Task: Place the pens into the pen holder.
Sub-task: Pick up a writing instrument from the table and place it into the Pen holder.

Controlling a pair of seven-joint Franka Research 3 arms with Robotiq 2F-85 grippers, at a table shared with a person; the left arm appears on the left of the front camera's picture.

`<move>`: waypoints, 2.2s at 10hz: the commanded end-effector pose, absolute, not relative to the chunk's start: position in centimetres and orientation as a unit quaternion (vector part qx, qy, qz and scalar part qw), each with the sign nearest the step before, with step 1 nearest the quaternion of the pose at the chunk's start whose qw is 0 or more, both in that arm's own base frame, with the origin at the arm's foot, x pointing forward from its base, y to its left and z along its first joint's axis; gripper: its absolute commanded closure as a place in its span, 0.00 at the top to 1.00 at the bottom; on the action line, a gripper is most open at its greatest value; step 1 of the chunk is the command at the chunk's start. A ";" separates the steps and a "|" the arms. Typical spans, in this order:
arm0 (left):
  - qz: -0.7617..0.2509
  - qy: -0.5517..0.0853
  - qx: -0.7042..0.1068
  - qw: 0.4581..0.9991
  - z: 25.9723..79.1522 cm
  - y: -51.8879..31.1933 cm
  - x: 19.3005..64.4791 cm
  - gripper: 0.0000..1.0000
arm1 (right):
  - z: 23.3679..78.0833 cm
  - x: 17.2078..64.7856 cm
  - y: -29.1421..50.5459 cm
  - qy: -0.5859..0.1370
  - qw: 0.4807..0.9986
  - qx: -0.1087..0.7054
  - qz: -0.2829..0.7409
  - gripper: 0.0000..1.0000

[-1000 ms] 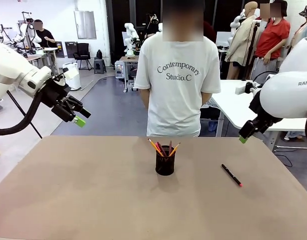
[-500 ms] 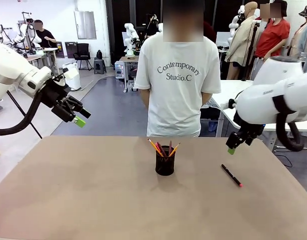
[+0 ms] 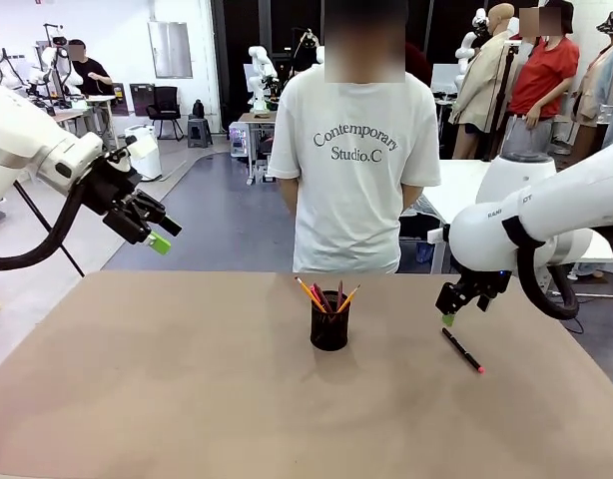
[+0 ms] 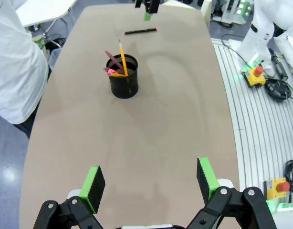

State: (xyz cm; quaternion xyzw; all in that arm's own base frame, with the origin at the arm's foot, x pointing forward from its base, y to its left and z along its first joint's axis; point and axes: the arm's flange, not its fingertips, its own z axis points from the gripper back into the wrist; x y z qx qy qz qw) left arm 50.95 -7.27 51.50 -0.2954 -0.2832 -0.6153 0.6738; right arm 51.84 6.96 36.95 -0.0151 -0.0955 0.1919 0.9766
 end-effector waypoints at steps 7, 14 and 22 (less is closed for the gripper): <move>-0.611 -0.282 -0.296 0.678 51.7 -7.2 50.9 1.00 | 31.2 53.9 6.7 -0.077 0.983 -0.023 0.167 1.00; -0.611 -0.282 -0.296 0.678 51.7 -7.2 50.9 1.00 | 30.8 53.5 6.4 -0.071 0.981 -0.011 0.179 1.00; -0.611 -0.282 -0.296 0.678 51.7 -7.2 50.9 1.00 | 28.6 56.1 5.9 -0.057 0.984 0.006 0.167 1.00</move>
